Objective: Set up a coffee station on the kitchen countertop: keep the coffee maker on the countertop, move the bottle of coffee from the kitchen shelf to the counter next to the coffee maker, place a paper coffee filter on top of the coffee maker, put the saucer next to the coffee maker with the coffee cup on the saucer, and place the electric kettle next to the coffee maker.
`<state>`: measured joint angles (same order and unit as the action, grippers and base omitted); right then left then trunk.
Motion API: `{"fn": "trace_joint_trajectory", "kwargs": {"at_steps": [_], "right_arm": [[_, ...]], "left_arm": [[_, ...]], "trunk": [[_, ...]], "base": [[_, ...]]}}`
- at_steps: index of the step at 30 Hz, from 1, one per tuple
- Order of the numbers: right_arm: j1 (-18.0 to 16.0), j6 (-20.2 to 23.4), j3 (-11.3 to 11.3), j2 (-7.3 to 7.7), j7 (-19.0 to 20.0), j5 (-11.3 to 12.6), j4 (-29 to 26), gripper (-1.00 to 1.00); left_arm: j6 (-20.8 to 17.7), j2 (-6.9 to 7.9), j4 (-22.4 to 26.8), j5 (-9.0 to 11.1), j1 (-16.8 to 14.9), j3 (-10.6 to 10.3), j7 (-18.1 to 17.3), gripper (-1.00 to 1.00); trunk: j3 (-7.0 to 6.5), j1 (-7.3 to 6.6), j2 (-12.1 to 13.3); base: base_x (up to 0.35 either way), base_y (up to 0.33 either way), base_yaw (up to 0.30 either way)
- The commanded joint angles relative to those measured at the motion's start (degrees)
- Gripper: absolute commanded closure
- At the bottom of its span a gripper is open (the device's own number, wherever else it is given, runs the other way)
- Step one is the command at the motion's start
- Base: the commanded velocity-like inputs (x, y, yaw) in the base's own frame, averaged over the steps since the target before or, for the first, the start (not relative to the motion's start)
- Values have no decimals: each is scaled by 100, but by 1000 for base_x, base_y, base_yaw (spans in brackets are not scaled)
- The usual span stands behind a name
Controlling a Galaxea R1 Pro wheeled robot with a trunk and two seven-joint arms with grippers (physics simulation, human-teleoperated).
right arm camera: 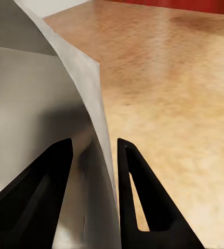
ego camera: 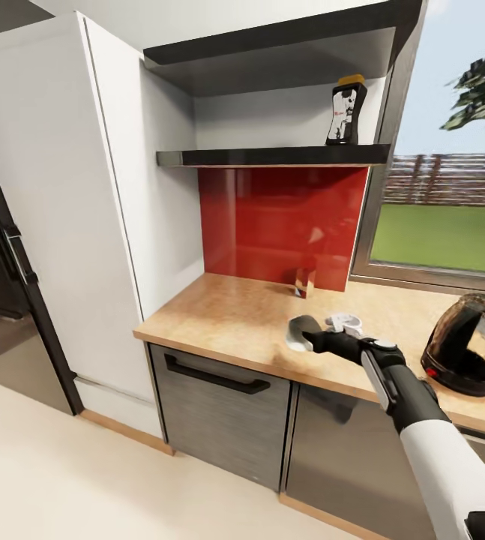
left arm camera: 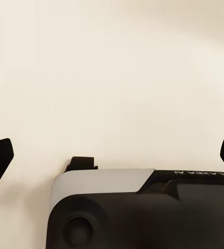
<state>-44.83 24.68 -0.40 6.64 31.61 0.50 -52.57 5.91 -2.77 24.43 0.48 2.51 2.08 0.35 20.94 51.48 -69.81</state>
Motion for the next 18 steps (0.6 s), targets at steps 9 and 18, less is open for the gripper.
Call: {"fn": "trace_joint_trajectory", "kwargs": {"at_steps": [9,18], "right_arm": [[195,570,-4,4,12,5,-513,100],[227,597,-4,4,13,11,-557,100]], "left_arm": [[7,-13,9,5,2,20,1,-100],[7,-13,9,5,4,20,1,-100]], "trunk": [[-18,0,-3],[-25,0,-3]], "base": [[0,0,-175],[0,0,-56]]}}
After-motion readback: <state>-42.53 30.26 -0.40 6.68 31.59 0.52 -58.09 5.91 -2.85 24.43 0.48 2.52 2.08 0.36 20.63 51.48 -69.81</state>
